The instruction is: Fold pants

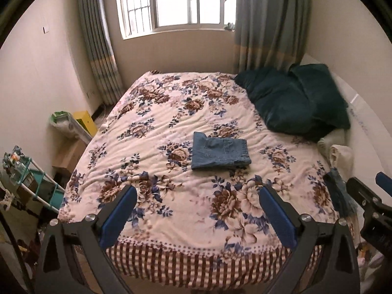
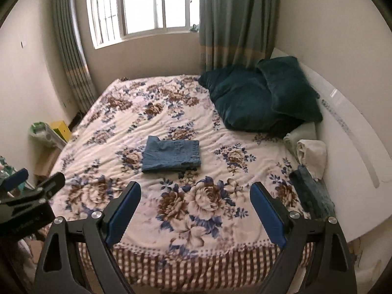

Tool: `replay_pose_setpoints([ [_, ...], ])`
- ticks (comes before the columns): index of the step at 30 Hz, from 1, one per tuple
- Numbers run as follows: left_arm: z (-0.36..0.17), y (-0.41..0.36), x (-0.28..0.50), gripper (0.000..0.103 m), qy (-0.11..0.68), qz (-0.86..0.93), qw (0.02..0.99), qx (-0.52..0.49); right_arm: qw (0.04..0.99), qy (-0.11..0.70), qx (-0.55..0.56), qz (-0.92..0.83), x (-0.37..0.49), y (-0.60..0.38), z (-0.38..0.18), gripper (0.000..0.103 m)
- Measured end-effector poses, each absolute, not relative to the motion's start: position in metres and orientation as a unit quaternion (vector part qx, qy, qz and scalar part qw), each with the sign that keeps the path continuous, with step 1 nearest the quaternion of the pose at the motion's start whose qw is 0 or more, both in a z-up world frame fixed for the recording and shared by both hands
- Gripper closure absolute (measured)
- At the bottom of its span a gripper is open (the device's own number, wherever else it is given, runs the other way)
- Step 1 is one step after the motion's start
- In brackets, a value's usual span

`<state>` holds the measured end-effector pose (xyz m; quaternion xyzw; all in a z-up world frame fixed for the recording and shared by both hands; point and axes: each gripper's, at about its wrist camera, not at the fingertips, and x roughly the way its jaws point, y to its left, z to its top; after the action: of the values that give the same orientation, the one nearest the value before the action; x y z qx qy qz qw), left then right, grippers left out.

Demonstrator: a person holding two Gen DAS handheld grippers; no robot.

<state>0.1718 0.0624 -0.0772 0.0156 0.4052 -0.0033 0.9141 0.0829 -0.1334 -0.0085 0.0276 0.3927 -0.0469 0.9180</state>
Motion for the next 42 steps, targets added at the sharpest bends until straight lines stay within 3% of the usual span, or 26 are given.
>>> replay_pose_setpoints([
  [9, -0.030, 0.077, 0.110, 0.001, 0.376, -0.009, 0.926, 0.019, 0.935, 0.350, 0.033, -0.044, -0.014, -0.114, 0.075, 0.010],
  [18, -0.003, 0.072, 0.089, 0.001, 0.348, -0.003, 0.937, 0.010, 0.936, 0.351, 0.036, -0.014, -0.037, -0.116, 0.109, 0.010],
  [23, -0.004, 0.067, 0.096, 0.001, 0.344, 0.004, 0.939, 0.001, 0.937, 0.347, 0.037, -0.010, -0.020, -0.128, 0.110, 0.005],
  [42, -0.044, 0.043, 0.192, 0.000, 0.378, 0.050, 0.924, 0.017, 0.926, 0.374, 0.033, -0.033, 0.127, -0.173, 0.060, 0.004],
])
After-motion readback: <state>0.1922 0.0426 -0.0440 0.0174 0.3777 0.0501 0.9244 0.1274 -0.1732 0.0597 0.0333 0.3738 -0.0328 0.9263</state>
